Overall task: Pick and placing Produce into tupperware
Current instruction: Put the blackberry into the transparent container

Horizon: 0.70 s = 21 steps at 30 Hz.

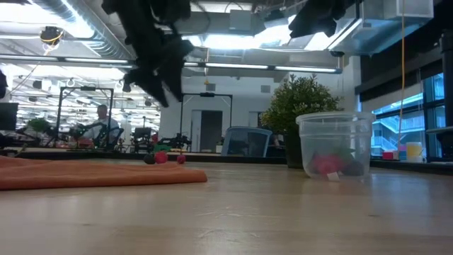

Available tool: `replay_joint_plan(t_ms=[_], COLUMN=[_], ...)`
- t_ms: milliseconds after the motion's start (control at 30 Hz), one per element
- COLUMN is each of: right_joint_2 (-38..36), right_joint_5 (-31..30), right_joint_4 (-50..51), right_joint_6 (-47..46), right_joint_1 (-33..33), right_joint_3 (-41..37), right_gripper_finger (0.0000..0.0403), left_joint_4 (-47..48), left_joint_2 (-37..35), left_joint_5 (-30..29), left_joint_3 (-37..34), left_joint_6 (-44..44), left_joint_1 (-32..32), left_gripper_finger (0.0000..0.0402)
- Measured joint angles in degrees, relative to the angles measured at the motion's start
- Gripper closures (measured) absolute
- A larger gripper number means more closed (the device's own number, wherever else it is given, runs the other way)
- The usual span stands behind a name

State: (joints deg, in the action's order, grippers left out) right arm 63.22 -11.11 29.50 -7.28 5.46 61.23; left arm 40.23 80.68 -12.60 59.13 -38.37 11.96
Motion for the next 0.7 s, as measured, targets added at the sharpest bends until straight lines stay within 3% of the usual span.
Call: replay_joint_plan(t_ms=[300,700], right_joint_2=[0.0,1.8], right_joint_5=[0.0,0.0], right_joint_4=[-2.6,-3.5], right_joint_6=[-1.8,-5.1], right_joint_1=[2.1,2.6], right_joint_3=[0.0,0.0], right_gripper_finger=[0.0251,0.0251], left_joint_4=[3.2,1.8], left_joint_2=[4.7,16.4], left_joint_5=[3.4,4.3], left_joint_3=[-0.1,0.0], left_joint_6=[8.0,13.5], left_joint_1=[11.1,17.1], left_gripper_finger=[0.0182,0.0182])
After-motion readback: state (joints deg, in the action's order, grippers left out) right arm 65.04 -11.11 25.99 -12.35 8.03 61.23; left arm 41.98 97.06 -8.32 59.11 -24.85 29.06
